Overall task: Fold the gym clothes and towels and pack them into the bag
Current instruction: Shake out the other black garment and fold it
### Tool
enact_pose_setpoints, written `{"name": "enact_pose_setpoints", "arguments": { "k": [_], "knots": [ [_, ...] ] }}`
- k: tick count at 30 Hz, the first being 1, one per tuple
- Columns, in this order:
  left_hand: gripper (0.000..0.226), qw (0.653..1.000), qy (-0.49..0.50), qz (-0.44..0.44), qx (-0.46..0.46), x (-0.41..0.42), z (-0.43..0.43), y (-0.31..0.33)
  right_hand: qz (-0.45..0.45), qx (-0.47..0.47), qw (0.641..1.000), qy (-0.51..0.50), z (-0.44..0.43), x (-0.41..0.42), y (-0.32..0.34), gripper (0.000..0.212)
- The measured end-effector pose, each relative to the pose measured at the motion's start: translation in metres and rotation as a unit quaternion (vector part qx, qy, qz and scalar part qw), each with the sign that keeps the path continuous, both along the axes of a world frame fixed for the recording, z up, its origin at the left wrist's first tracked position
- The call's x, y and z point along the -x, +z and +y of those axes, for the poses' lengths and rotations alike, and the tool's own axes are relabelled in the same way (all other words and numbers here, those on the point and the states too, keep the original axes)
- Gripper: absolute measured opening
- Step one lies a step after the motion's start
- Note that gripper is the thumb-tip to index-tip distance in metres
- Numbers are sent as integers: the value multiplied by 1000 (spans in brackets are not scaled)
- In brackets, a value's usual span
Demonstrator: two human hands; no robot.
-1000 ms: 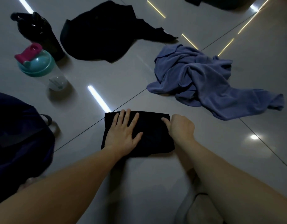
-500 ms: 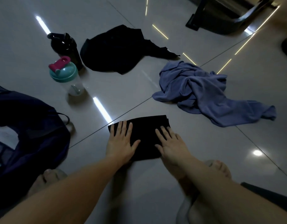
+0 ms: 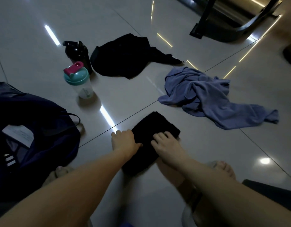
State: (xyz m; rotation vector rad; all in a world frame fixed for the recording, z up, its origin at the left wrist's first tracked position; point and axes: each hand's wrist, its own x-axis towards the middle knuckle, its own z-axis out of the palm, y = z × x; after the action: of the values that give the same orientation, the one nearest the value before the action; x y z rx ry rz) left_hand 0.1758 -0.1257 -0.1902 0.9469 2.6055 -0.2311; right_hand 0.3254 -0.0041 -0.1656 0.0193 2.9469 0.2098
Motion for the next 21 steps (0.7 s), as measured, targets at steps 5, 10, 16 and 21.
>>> {"name": "enact_pose_setpoints", "arguments": {
  "k": [5, 10, 16, 21],
  "knots": [
    [62, 985, 120, -117, -32, -4, -14, -6, -93, 42, 994, 32, -21, -30, -16, 64],
    [63, 940, 207, -262, -71, -2, -22, -4, -148, 60, 987, -16, -26, -38, -22, 98],
    [85, 949, -281, -63, -129, -3, -46, 18, -82, 66, 994, -21, -21, -31, -30, 76],
    [109, 959, -258, -102, -54, -28, -51, 1, -57, 130, 989, -51, -12, -9, -20, 41]
  ]
}}
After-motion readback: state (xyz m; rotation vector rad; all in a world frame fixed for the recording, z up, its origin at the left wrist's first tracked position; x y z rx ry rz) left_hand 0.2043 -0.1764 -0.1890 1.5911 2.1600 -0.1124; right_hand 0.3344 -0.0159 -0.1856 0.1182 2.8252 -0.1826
